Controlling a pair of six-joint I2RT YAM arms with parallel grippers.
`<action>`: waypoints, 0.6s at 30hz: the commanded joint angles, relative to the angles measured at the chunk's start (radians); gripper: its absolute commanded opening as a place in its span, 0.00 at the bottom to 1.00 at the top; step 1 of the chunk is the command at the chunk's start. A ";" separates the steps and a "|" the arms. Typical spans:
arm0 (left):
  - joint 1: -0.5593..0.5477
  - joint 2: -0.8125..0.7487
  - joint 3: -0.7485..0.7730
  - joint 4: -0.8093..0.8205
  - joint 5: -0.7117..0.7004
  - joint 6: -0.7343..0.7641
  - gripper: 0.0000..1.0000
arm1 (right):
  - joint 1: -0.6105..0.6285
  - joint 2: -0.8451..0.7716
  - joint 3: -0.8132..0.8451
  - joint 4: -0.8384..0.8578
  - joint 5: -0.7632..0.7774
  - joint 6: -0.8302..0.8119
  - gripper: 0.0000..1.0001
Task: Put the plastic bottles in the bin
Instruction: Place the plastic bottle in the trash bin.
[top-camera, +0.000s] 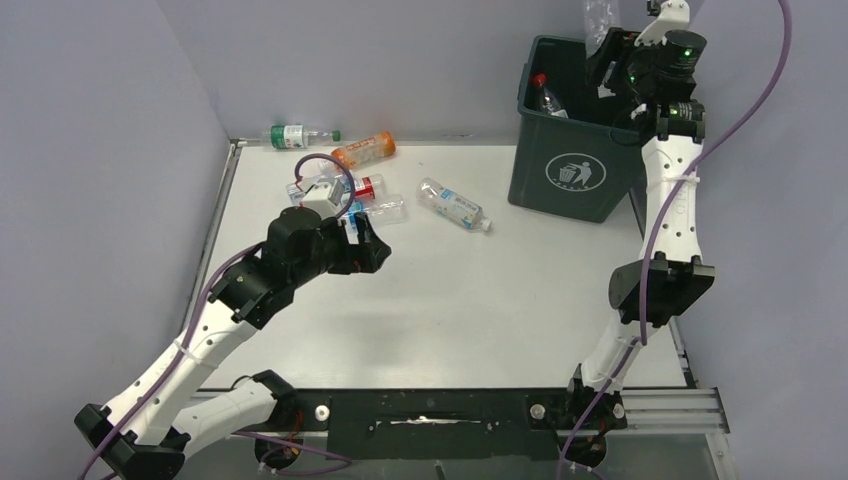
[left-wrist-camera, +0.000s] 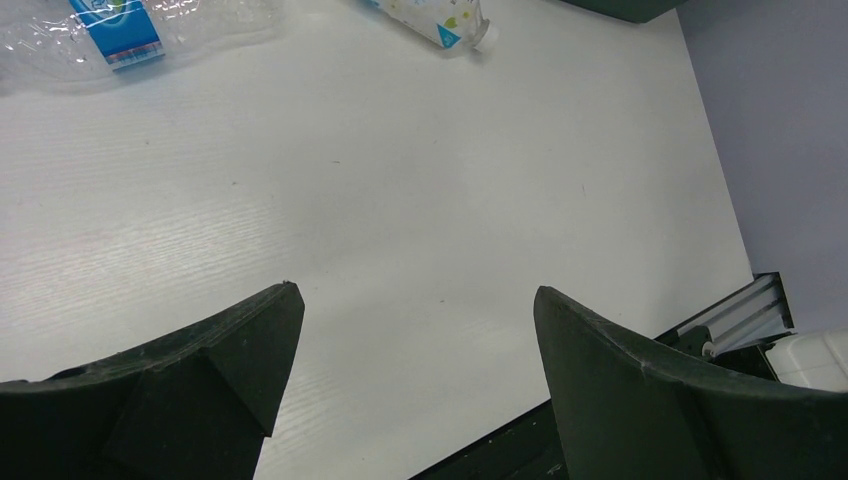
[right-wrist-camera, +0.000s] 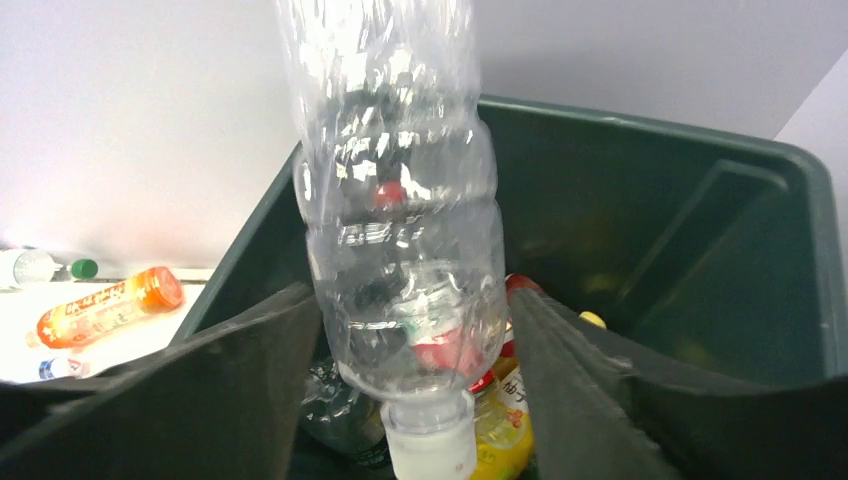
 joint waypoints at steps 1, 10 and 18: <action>-0.002 -0.010 0.061 0.011 -0.010 0.009 0.87 | -0.019 -0.013 0.052 0.043 -0.037 0.006 0.77; -0.003 -0.010 0.032 0.037 0.006 0.000 0.87 | 0.003 -0.106 -0.018 0.007 -0.050 0.008 0.87; -0.001 0.016 0.081 0.002 -0.003 0.016 0.87 | 0.173 -0.296 -0.276 -0.008 0.033 -0.097 0.88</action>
